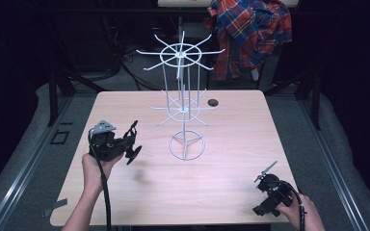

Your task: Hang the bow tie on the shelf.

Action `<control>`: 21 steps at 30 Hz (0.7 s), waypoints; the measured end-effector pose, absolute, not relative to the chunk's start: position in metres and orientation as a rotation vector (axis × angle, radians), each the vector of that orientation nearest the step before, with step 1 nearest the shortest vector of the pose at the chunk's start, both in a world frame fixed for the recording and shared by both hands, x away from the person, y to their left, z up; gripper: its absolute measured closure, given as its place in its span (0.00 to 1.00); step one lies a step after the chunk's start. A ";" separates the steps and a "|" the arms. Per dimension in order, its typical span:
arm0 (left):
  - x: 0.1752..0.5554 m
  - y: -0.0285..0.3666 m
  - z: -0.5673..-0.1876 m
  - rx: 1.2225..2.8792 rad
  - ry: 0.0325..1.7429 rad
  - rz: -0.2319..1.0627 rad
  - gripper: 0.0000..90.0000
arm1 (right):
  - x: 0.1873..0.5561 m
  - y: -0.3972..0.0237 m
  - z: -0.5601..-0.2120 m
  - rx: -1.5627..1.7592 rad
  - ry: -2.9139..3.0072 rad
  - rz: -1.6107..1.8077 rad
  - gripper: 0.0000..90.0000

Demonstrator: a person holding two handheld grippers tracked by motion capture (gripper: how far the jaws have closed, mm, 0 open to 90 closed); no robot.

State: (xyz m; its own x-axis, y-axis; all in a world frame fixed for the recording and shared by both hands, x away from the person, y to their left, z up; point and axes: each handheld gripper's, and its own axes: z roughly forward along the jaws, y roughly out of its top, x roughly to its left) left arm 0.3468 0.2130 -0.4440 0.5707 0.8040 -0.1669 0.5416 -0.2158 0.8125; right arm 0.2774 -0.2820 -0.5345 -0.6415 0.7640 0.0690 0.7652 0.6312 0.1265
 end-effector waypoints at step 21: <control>0.363 0.208 -0.429 1.816 1.037 0.376 0.99 | 0.279 -0.282 -0.537 -1.299 -2.819 -0.214 0.11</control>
